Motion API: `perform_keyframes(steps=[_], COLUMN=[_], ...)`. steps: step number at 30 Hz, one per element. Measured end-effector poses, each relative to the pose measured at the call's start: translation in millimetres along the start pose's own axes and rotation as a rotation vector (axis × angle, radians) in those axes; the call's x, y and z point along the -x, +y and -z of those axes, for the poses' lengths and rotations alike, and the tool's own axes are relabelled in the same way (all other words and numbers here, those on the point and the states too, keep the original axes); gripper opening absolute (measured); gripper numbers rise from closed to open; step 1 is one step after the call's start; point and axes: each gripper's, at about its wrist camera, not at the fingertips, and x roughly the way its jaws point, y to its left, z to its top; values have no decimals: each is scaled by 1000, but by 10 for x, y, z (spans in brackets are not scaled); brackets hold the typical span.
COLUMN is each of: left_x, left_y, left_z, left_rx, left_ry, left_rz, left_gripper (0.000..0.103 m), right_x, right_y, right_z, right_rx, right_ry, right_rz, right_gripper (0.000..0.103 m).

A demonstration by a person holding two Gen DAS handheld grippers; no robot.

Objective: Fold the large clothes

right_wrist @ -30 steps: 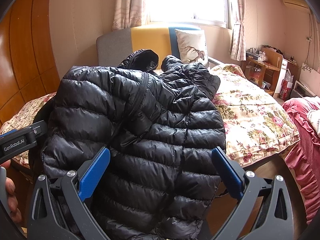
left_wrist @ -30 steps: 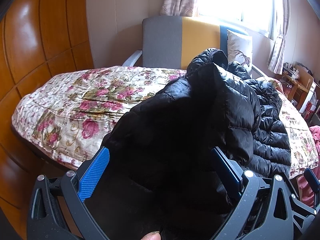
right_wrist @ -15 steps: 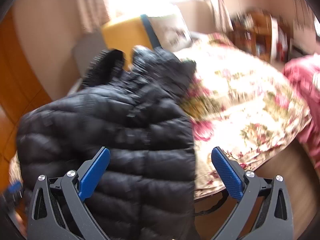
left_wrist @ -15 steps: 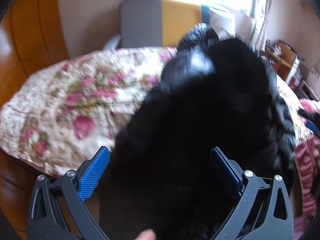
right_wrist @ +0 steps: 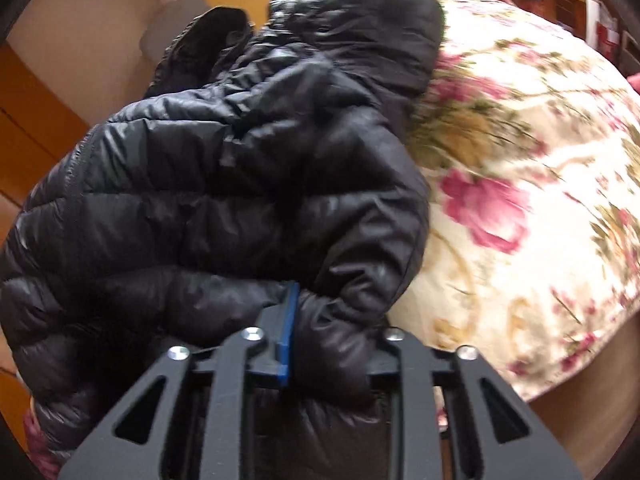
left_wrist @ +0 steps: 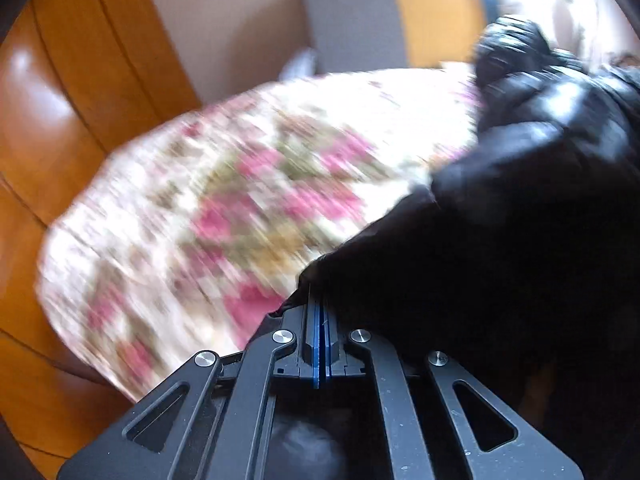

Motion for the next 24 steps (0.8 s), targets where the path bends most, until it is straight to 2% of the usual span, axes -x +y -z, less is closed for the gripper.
perform_keyframes(steps=[3,6,8,9,10,12,13,14,15,16,17,18,19,20,22,24], left_x=[31,253,389,412,383,221,166,113,115,134,158,227,298,333,417,448], left_y=[297,701,879,1000,1116,1417,1532,1669,1767,1796,1807,1776,1738,1722,1514,1377], left_z=[-574,-1162,-1407,-1529,-1611,-1707,-1691,-1628,-1501,-1379,-1277,-1120,-963,-860,-597,-305], left_rx=[60,177,211,227,241,290,324,363,395,409,416,415,416,416,396,412], left_ry=[-156,-318,-420,-438,-414,-326,-266,-206,-164,-151,-139,-131,-138,-139,-104,-48], left_rz=[-186,-285,-402,-441,-455,-472,-452,-404,-318,-261,-215,-116,-14,56,254,449], left_gripper=[0,0,0,0,0,0,0,6,24,36,62,78,81,84,86,86], right_x=[19,87,98,81,42,-75,-152,-230,-295,-335,-333,-294,-224,-135,35,135], right_y=[223,445,604,700,813,1009,1088,1119,1118,1087,1035,997,899,775,470,93], right_z=[-88,-193,-202,-187,-165,-136,-123,-117,-121,-126,-134,-132,-160,-190,-271,-383], right_rx=[61,111,136,147,160,218,252,264,261,252,240,237,234,220,163,76], right_ry=[-23,-34,-23,-8,12,38,40,48,60,70,77,83,95,100,69,43], right_rz=[-23,-76,-130,-159,-188,-154,-108,-77,-65,-80,-121,-161,-223,-274,-330,-383], right_gripper=[14,13,12,12,12,12,13,13,19,27,33,48,63,69,75,77])
